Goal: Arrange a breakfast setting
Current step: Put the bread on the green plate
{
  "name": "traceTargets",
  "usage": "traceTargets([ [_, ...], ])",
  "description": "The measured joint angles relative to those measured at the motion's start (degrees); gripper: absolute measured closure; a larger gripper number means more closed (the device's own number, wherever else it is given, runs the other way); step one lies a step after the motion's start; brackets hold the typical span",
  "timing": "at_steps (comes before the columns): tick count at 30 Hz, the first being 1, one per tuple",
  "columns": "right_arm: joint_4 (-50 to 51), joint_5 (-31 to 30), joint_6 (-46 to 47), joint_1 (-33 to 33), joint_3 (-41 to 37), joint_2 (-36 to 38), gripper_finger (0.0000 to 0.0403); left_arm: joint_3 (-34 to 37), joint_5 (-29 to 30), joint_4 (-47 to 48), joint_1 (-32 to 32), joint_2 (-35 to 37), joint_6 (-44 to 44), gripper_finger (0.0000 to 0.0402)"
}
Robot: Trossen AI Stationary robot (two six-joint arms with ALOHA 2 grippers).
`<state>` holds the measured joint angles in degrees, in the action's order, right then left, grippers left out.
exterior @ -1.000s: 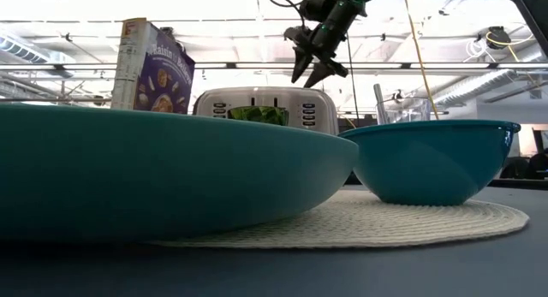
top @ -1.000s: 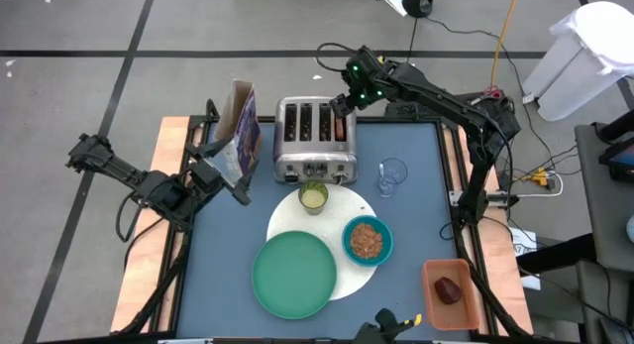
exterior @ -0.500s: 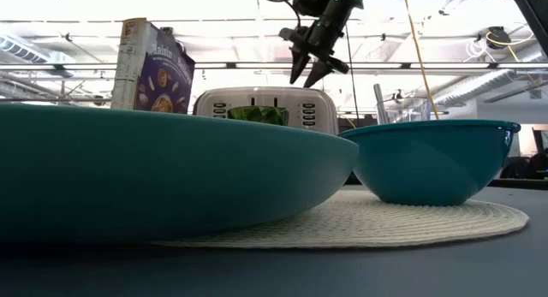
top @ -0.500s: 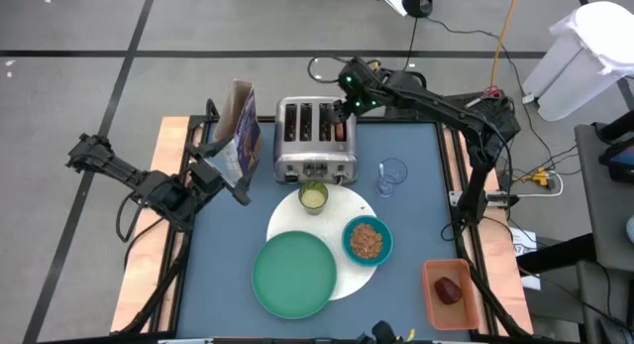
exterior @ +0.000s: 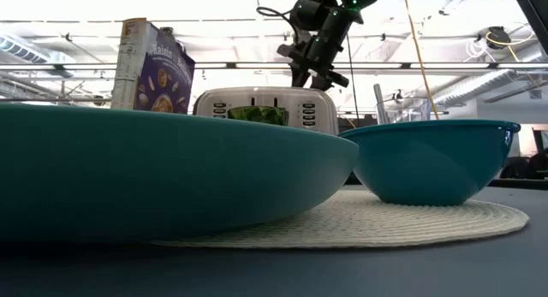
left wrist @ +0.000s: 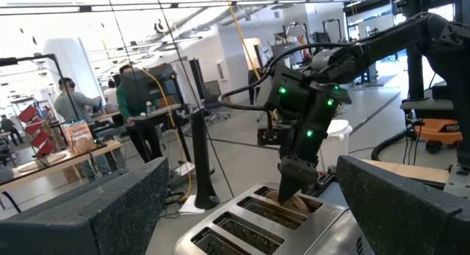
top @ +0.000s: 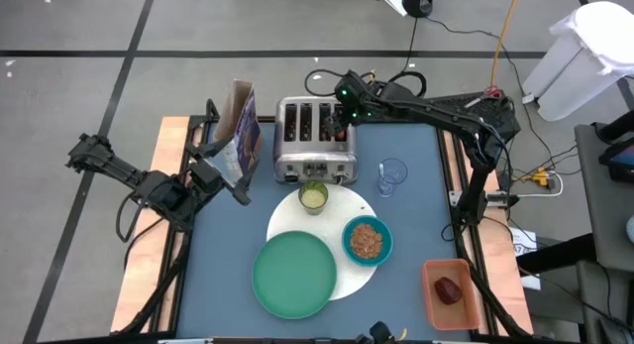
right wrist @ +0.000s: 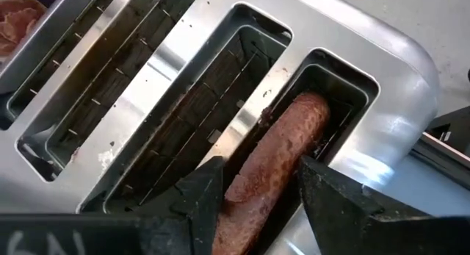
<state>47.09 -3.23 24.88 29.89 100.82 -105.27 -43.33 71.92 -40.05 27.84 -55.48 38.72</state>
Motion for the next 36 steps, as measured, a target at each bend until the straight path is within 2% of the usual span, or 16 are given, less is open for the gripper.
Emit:
traceTargets([
  [5,0.22,-2.71,-0.09,-0.07,-0.07,0.0,0.0273,0.0,0.0,0.0,0.01,0.0,0.0,0.0007],
  [17,-0.04,-2.92,-0.01,0.0,-0.17,-0.15,0.0362,0.0,0.0,0.0,0.01,0.0,0.0,0.0007],
  [28,-1.64,-2.88,-0.04,0.06,-0.18,-0.13,0.0375,0.0,0.0,0.0,0.02,0.0,0.0,0.0007],
  [36,-2.64,-2.9,-0.09,0.72,-0.26,3.98,0.0376,0.0,-0.02,-0.02,0.01,0.0,0.02,0.0007],
])
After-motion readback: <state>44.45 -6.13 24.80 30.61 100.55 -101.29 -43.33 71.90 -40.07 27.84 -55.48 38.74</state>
